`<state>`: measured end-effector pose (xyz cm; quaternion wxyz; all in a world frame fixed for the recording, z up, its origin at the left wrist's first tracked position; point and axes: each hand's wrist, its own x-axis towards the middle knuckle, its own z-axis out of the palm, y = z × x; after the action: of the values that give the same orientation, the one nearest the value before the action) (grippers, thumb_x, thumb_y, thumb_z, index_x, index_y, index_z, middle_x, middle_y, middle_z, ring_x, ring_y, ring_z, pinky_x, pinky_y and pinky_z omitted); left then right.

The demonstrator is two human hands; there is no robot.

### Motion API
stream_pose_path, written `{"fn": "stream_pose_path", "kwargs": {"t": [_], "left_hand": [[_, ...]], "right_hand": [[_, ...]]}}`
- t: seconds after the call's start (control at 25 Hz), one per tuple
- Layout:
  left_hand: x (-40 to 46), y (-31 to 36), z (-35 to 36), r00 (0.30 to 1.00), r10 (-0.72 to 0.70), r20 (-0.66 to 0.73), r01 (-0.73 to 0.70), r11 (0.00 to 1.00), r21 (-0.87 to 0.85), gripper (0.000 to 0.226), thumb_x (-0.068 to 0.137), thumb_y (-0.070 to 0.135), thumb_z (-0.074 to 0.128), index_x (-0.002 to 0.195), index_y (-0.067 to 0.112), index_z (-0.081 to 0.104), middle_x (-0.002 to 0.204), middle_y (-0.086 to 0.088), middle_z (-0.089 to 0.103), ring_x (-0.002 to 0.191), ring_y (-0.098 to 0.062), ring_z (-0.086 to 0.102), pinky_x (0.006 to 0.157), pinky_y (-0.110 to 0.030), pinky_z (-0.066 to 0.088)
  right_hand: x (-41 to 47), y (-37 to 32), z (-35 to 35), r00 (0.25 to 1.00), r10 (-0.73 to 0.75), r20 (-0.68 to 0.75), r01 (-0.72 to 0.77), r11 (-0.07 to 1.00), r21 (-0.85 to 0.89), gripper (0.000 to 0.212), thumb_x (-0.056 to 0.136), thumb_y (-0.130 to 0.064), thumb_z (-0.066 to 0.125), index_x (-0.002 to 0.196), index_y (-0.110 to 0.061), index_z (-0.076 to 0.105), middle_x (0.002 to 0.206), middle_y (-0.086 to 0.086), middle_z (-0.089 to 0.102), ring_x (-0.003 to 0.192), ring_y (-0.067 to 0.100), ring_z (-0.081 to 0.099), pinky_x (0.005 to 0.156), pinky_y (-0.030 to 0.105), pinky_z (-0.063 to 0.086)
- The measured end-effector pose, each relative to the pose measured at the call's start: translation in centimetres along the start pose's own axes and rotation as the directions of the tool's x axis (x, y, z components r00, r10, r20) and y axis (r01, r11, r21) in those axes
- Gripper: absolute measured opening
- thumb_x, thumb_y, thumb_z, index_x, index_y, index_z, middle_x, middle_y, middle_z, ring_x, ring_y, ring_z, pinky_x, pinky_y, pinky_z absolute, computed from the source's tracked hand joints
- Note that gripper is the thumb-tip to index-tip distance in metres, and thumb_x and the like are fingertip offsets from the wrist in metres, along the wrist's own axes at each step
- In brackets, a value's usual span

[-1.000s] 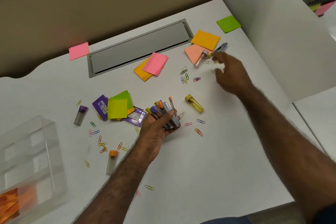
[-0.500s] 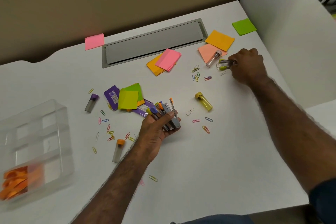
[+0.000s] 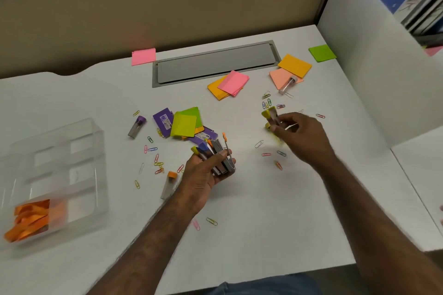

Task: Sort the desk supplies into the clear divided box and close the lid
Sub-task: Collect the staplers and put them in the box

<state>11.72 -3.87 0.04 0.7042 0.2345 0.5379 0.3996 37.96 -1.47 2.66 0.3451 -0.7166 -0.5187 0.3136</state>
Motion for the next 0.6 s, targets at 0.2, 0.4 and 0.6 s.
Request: {"fn": "stream_pose_path", "kwargs": {"t": [0.2, 0.4, 0.6], "left_hand": [[-3.6, 1.0, -3.8, 0.997, 0.071, 0.011, -0.071, 0.997, 0.009, 0.046, 0.082, 0.017, 0.081, 0.124, 0.008, 0.066, 0.112, -0.018, 0.077, 0.101, -0.035, 0.076, 0.078, -0.045, 0.063], [-7.8, 1.5, -9.8, 0.99, 0.137, 0.03, -0.138, 0.99, 0.04, 0.026, 0.092, 0.015, 0.074, 0.117, 0.014, 0.071, 0.109, -0.015, 0.078, 0.101, -0.032, 0.076, 0.08, -0.044, 0.063], [-11.8, 1.5, -16.2, 0.982, 0.186, 0.045, -0.188, 0.981, 0.048, 0.035, 0.092, 0.019, 0.075, 0.126, 0.019, 0.068, 0.117, -0.011, 0.077, 0.107, -0.032, 0.074, 0.086, -0.046, 0.062]], "right_hand": [[-8.3, -5.8, 6.8, 0.966, 0.019, 0.257, -0.095, 0.954, 0.284, 0.02, 0.087, -0.029, 0.081, 0.105, -0.023, 0.077, 0.088, 0.002, 0.073, 0.073, 0.012, 0.072, 0.065, 0.031, 0.062], [-13.8, -9.6, 12.4, 0.939, -0.038, 0.341, -0.067, 0.954, 0.291, 0.021, 0.089, -0.033, 0.078, 0.108, -0.024, 0.077, 0.087, -0.006, 0.076, 0.075, 0.009, 0.074, 0.061, 0.024, 0.06], [-18.6, -12.6, 16.8, 0.917, -0.092, 0.389, -0.032, 0.953, 0.302, 0.008, 0.092, -0.032, 0.075, 0.099, -0.035, 0.078, 0.086, -0.011, 0.078, 0.073, 0.009, 0.074, 0.058, 0.018, 0.056]]}}
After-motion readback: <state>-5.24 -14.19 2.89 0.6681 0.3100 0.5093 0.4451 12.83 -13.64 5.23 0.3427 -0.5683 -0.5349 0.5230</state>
